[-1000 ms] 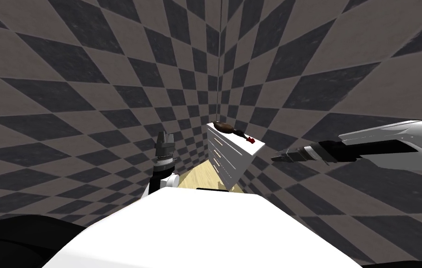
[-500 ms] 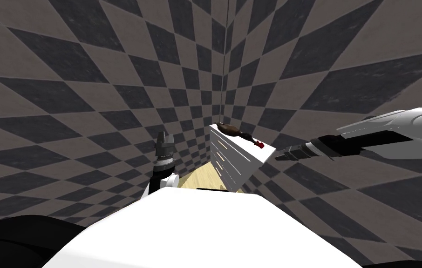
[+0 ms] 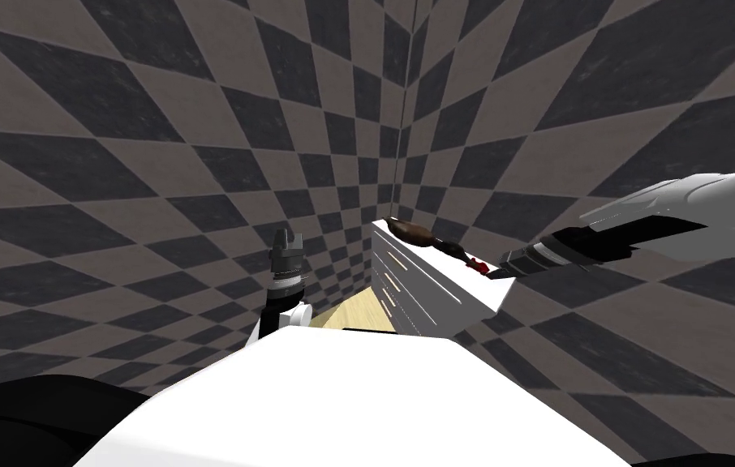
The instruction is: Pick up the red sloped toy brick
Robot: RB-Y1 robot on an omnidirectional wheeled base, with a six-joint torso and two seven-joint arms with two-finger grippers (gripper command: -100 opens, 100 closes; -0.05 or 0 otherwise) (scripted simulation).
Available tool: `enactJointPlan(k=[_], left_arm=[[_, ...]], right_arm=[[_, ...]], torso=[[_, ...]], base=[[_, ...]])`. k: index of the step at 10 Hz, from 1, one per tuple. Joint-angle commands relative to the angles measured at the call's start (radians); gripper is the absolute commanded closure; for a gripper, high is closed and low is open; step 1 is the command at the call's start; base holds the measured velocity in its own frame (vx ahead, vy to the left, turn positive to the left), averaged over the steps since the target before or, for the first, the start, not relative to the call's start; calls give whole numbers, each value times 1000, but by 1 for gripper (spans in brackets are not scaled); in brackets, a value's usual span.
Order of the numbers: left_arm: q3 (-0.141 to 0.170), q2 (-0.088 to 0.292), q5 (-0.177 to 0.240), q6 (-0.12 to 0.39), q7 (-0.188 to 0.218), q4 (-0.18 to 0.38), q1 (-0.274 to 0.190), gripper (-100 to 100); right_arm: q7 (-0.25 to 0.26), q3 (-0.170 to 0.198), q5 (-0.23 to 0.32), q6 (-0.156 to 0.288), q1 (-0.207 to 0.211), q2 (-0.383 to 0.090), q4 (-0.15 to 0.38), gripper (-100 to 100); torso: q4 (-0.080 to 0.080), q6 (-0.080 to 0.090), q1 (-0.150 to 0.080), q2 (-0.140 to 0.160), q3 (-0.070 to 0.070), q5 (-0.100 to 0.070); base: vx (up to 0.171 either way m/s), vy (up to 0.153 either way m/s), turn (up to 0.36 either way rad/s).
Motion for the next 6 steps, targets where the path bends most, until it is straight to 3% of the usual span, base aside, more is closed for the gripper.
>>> enactJointPlan(k=[1, 2, 3, 5, 6], left_arm=[[0, 0, 0, 0, 0, 0, 0, 0], [0, 0, 0, 0, 0, 0, 0, 0], [0, 0, 0, 0, 0, 0, 0, 0], [0, 0, 0, 0, 0, 0, 0, 0], [0, 0, 0, 0, 0, 0, 0, 0]], right_arm=[[0, 0, 0, 0, 0, 0, 0, -100], [0, 1, 0, -2, 1, -2, 2, 0], [1, -13, 6, 21, 20, 26, 4, -100], [2, -33, 15, 55, 48, 68, 9, -100], [1, -27, 13, 38, 42, 56, 14, -100]], torso=[[0, 0, 0, 0, 0, 0], [1, 1, -3, 5, 3, -1], [2, 1, -6, 9, 5, -1], [3, 1, -7, 13, 8, -2], [4, 1, -7, 14, 8, -2]], base=[[66, 43, 14], [14, 8, 0], [-8, 10, 111], [-29, 10, 161], [-12, 2, 24]])
